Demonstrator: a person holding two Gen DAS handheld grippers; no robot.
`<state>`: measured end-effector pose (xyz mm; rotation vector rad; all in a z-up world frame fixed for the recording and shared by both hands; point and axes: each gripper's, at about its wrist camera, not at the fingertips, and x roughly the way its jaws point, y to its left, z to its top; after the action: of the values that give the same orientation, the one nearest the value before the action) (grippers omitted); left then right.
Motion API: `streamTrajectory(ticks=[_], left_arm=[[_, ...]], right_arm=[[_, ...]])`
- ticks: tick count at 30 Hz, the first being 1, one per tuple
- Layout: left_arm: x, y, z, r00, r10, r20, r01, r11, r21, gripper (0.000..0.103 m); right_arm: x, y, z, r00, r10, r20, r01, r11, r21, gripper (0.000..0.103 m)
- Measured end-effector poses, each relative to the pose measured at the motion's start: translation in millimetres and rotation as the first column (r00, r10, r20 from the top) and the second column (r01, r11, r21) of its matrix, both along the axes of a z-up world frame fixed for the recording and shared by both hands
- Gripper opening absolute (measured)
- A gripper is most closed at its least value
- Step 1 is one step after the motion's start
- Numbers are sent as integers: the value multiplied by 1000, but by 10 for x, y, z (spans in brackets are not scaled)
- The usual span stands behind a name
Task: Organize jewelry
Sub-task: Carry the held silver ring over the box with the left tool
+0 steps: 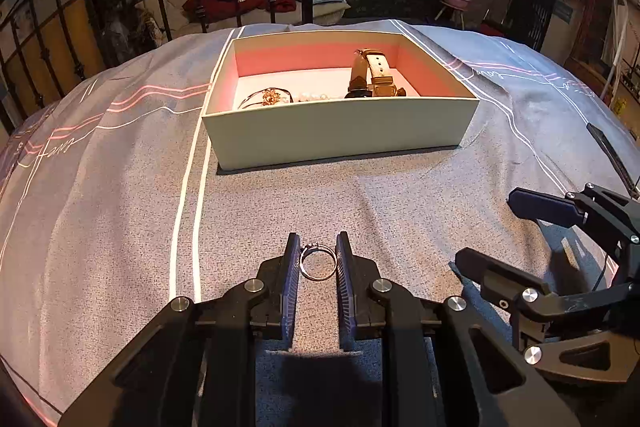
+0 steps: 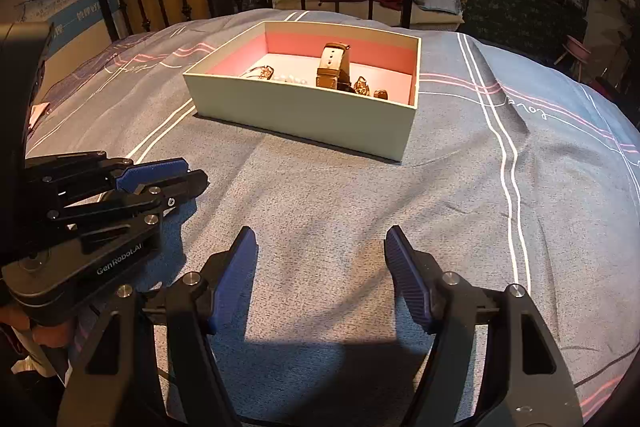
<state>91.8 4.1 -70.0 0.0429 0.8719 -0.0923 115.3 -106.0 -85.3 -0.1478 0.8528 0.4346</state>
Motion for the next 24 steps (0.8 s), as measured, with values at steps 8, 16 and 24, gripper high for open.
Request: streamTrajectory(ticks=[8, 16, 24], left_arm=[[-16, -11, 2, 1000, 6, 5, -6, 1000, -12, 18], [-26, 44, 73, 999, 36, 17, -36, 999, -29, 18], [191, 27, 355, 997, 31, 67, -28, 999, -37, 18]], right_arm=[[4, 32, -37, 999, 30, -14, -30, 1000, 5, 13], [-39, -13, 24, 1000, 18, 9, -18, 999, 39, 11], [86, 6, 156, 999, 24, 31, -27, 996, 80, 11]])
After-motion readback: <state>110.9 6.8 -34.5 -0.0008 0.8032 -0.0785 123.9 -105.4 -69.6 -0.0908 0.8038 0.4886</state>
